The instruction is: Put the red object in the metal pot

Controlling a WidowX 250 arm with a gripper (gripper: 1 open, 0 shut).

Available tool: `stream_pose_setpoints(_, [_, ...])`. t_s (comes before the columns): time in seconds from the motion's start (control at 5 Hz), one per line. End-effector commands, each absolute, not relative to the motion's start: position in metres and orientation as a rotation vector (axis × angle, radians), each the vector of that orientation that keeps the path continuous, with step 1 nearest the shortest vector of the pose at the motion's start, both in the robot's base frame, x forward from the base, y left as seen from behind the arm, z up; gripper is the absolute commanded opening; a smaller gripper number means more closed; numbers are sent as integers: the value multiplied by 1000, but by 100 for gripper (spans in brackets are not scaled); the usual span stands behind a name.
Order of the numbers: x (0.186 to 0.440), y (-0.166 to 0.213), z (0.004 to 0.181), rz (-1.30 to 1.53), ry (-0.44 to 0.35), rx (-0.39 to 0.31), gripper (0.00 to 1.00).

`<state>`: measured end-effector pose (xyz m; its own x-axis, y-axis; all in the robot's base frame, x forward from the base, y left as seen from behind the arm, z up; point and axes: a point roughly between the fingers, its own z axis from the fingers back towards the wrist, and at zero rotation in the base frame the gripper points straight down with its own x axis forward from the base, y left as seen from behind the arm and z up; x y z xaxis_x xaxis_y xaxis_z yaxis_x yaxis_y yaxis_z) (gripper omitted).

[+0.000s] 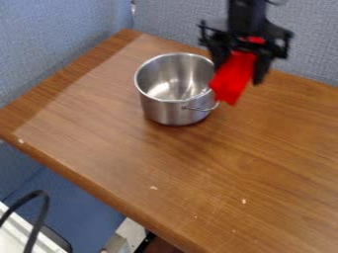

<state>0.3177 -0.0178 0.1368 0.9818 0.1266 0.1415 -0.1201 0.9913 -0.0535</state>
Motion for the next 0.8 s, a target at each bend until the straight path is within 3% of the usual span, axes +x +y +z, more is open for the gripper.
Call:
stream_pose_setpoints(0.0, [308,19,158,185,-209,-43,0])
stream_pose_setpoints(0.2, [307,53,152,238,-224,4,0])
stream_pose_setpoints(0.6, [318,18,130,174,-179,38,0])
